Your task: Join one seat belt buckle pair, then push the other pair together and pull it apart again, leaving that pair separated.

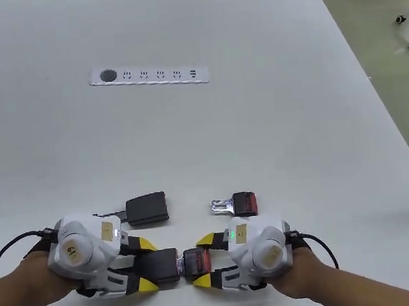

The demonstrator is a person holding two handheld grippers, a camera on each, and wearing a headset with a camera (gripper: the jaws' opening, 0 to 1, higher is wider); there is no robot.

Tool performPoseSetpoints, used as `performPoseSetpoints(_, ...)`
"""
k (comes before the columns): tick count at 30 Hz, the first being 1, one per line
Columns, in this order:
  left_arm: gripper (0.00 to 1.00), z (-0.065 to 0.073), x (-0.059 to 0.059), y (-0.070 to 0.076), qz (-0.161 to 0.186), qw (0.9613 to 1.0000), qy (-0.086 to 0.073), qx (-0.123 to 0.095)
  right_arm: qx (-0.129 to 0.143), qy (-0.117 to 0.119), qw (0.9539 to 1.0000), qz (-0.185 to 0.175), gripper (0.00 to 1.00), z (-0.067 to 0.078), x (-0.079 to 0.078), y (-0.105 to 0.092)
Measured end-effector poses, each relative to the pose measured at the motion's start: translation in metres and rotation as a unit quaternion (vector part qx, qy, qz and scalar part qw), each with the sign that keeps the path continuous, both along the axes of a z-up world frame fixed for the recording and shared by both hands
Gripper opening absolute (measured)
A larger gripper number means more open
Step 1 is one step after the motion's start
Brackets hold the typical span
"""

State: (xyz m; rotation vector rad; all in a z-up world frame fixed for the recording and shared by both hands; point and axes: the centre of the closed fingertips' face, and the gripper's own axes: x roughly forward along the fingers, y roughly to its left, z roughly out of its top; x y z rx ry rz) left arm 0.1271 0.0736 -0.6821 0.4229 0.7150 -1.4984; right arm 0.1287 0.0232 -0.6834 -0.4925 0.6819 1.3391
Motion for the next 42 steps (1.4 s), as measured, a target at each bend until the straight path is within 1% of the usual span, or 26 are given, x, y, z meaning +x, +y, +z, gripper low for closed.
performPoseSetpoints(4, 0.33, -0.0004, 0.0002, 0.0004, 0.0, 1.0, 0.001, -0.003, -0.002, -0.002, 1.0, 0.001, 0.32, -0.0003, 0.0001, -0.0003)
performPoseSetpoints(10, 0.33, -0.0006, 0.0005, -0.0001, -0.003, 1.0, 0.001, -0.002, -0.003, -0.005, 1.0, 0.002, 0.32, -0.001, 0.0003, -0.0009)
performPoseSetpoints(16, 0.33, -0.0015, 0.0013, 0.0005, -0.002, 1.0, 0.002, -0.005, -0.001, -0.003, 1.0, 0.0, 0.32, -0.0009, 0.0006, -0.0016)
performPoseSetpoints(17, 0.33, -0.0014, 0.0015, 0.0003, -0.003, 1.0, 0.0, -0.005, 0.0, -0.003, 1.0, 0.0, 0.32, -0.0009, 0.0006, -0.0016)
performPoseSetpoints(18, 0.33, -0.0017, 0.0017, 0.0003, -0.005, 1.0, -0.006, -0.003, 0.001, -0.002, 1.0, -0.001, 0.32, -0.0011, 0.001, -0.0019)
performPoseSetpoints(22, 0.33, -0.0015, 0.002, 0.001, 0.004, 1.0, -0.003, -0.009, 0.006, -0.001, 1.0, -0.006, 0.32, -0.0004, 0.0008, -0.0024)
performPoseSetpoints(36, 0.33, -0.0023, 0.0026, 0.0018, 0.007, 0.9998, 0.003, -0.018, 0.018, -0.003, 0.9998, -0.006, 0.33, -0.0032, 0.0013, -0.0047)
performPoseSetpoints(42, 0.34, -0.0007, 0.002, 0.0007, 0.007, 0.9998, 0.002, -0.016, 0.022, 0.0, 0.9997, -0.009, 0.33, -0.0024, 0.0009, -0.0039)
